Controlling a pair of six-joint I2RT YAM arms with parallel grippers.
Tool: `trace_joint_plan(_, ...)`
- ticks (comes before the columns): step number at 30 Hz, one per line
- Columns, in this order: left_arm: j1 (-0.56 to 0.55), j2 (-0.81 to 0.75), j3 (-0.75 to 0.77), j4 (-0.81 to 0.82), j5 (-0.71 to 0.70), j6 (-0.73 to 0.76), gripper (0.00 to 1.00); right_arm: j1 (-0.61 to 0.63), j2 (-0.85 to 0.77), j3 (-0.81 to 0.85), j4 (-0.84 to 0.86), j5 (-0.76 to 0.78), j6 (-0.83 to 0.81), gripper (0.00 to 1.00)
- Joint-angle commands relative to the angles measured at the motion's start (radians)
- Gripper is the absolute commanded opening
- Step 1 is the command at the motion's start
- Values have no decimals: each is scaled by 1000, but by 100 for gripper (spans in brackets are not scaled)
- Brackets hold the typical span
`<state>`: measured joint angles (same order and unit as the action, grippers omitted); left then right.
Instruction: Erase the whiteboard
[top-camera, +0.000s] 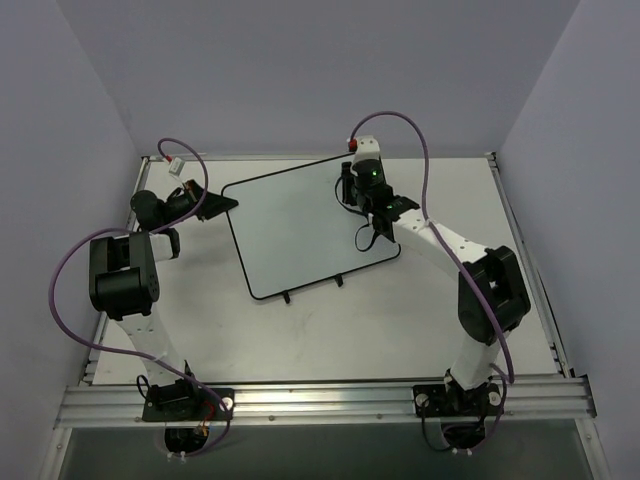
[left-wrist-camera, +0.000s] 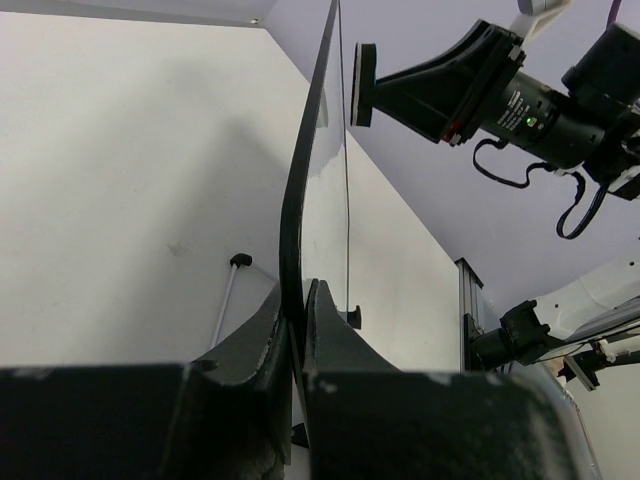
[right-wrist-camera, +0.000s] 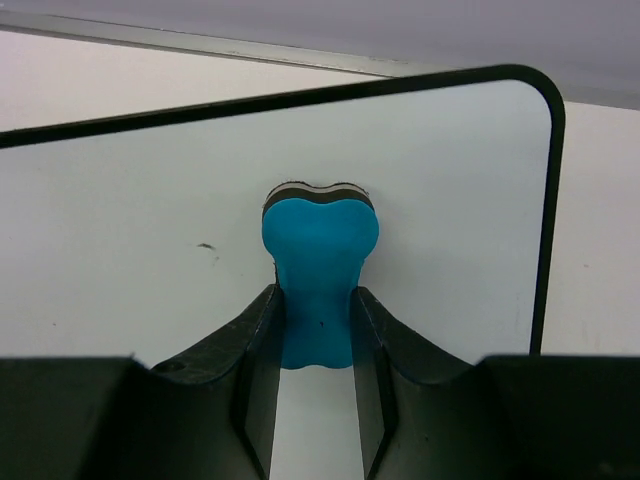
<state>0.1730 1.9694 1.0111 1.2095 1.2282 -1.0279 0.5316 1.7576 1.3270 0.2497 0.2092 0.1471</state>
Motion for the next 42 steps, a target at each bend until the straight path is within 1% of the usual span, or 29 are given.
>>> trace_joint_plan(1,22,-33,1,216,31,204,2,13,80,122,-71,-16,-41,0)
trace_joint_plan(4,23,-43,1,214,31,207,2,48,124,181,-98,-21,-46,0)
trace_joint_plan(11,25,-52,-3,200,31,216,2,148,184,248,-128,16,-53,0)
trace_joint_plan(16,25,-55,-3,197,31,221,2,168,175,238,-127,21,-55,0)
trace_joint_plan(19,25,-55,-5,197,31,221,2,147,174,235,-142,33,-63,0)
trace_joint_plan(21,25,-55,-5,197,31,221,2,93,181,248,-165,21,-61,0)
trace_joint_plan(23,25,-55,-5,196,30,221,2,61,204,290,-226,21,-70,0)
trace_joint_plan(25,25,-56,-5,193,31,226,2,27,215,311,-280,57,-75,0)
trace_joint_plan(28,26,-64,-5,157,30,247,2,21,183,273,-268,50,-64,0)
trace_joint_plan(30,28,-69,-5,144,31,256,2,51,166,250,-260,44,-58,0)
trace_joint_plan(34,28,-78,-5,118,34,278,2,204,155,224,-195,53,-38,0)
trace_joint_plan(38,28,-84,0,82,39,290,2,300,163,204,-147,41,-17,0)
trace_joint_plan(42,28,-93,3,48,40,308,4,349,168,209,-148,57,-18,0)
